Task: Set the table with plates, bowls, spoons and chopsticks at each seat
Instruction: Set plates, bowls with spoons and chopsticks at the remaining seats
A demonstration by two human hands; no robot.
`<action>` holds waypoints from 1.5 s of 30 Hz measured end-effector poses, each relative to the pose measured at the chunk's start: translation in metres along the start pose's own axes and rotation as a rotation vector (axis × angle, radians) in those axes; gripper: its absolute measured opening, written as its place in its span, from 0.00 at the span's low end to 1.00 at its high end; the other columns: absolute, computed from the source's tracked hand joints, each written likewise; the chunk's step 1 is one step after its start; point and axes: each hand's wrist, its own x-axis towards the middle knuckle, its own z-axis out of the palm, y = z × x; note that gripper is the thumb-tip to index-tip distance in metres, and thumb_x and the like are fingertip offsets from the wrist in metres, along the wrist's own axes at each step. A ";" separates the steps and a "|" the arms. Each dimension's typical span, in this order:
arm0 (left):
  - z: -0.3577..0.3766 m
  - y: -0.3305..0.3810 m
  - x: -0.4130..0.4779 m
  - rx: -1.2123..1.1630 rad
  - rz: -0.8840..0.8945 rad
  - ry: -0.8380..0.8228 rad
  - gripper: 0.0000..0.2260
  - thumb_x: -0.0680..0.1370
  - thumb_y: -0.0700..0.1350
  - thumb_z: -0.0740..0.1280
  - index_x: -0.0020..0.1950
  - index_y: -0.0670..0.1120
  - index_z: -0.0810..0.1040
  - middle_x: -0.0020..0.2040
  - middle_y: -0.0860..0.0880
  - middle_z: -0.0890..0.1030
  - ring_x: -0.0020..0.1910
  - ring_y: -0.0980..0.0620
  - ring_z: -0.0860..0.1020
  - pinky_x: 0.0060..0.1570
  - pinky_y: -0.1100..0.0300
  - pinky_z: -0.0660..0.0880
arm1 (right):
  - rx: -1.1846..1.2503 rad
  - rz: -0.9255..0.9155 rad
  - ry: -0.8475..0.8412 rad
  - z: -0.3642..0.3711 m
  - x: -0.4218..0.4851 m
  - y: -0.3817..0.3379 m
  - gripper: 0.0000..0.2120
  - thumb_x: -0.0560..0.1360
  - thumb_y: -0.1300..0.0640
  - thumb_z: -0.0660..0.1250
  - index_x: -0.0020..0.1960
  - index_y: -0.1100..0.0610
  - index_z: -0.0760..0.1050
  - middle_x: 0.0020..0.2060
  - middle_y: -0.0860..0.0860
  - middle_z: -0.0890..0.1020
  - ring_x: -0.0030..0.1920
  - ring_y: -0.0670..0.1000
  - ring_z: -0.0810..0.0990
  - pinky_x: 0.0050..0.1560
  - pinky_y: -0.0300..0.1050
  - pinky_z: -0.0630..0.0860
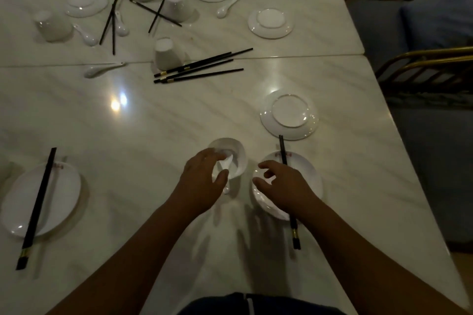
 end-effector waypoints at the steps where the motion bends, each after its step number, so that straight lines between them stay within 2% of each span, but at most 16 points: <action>1: 0.006 0.013 -0.004 0.009 0.030 0.001 0.16 0.77 0.47 0.65 0.65 0.48 0.72 0.67 0.48 0.71 0.67 0.48 0.68 0.68 0.52 0.65 | -0.007 0.001 0.014 -0.007 -0.004 0.008 0.22 0.74 0.44 0.67 0.66 0.49 0.71 0.55 0.48 0.80 0.48 0.43 0.74 0.51 0.38 0.69; 8: 0.076 0.092 -0.038 0.047 0.077 -0.076 0.15 0.78 0.51 0.63 0.64 0.51 0.72 0.63 0.52 0.75 0.62 0.53 0.72 0.64 0.56 0.69 | -0.028 -0.077 0.010 -0.060 -0.045 0.087 0.20 0.75 0.47 0.67 0.65 0.50 0.72 0.55 0.49 0.80 0.48 0.44 0.75 0.50 0.38 0.71; 13: 0.135 0.160 -0.053 0.012 -0.047 0.002 0.16 0.78 0.50 0.63 0.66 0.49 0.72 0.64 0.50 0.75 0.62 0.52 0.73 0.58 0.65 0.65 | -0.098 -0.167 -0.047 -0.106 -0.068 0.158 0.19 0.75 0.47 0.66 0.64 0.51 0.73 0.54 0.50 0.80 0.52 0.48 0.78 0.54 0.43 0.74; 17: 0.170 0.205 -0.072 -0.050 -0.113 0.031 0.17 0.79 0.49 0.63 0.67 0.48 0.72 0.64 0.49 0.75 0.62 0.53 0.73 0.58 0.66 0.64 | -0.164 -0.229 -0.097 -0.136 -0.077 0.189 0.18 0.75 0.48 0.65 0.64 0.51 0.73 0.54 0.50 0.80 0.53 0.50 0.78 0.54 0.44 0.75; 21: 0.187 0.216 -0.091 -0.098 -0.178 0.055 0.16 0.78 0.49 0.63 0.66 0.49 0.71 0.62 0.50 0.76 0.60 0.54 0.73 0.58 0.64 0.66 | -0.210 -0.301 -0.128 -0.151 -0.069 0.194 0.18 0.76 0.48 0.65 0.63 0.51 0.73 0.53 0.50 0.80 0.53 0.50 0.78 0.54 0.46 0.75; 26: 0.178 0.213 -0.087 -0.126 -0.247 0.075 0.16 0.79 0.48 0.63 0.66 0.48 0.72 0.62 0.49 0.76 0.60 0.53 0.74 0.57 0.63 0.67 | -0.204 -0.323 -0.112 -0.160 -0.055 0.187 0.17 0.75 0.49 0.66 0.62 0.52 0.74 0.52 0.49 0.81 0.51 0.49 0.78 0.52 0.43 0.74; 33: 0.179 0.216 -0.069 -0.174 -0.359 0.180 0.15 0.79 0.48 0.63 0.66 0.49 0.72 0.64 0.50 0.75 0.61 0.54 0.73 0.56 0.64 0.66 | -0.281 -0.442 -0.220 -0.173 -0.009 0.176 0.17 0.76 0.49 0.65 0.63 0.52 0.73 0.54 0.50 0.80 0.53 0.49 0.78 0.50 0.39 0.72; 39: 0.197 0.216 -0.020 -0.204 -0.526 0.349 0.15 0.79 0.47 0.62 0.65 0.48 0.73 0.64 0.49 0.76 0.61 0.54 0.73 0.55 0.66 0.63 | -0.415 -0.639 -0.374 -0.176 0.085 0.169 0.17 0.76 0.49 0.65 0.63 0.52 0.73 0.54 0.50 0.80 0.54 0.49 0.78 0.52 0.42 0.73; 45: 0.216 0.244 0.009 -0.344 -0.704 0.538 0.13 0.79 0.47 0.63 0.63 0.49 0.74 0.62 0.52 0.76 0.56 0.59 0.70 0.56 0.64 0.65 | -0.497 -0.807 -0.503 -0.183 0.139 0.170 0.16 0.76 0.50 0.65 0.62 0.53 0.75 0.53 0.50 0.80 0.52 0.50 0.78 0.51 0.41 0.71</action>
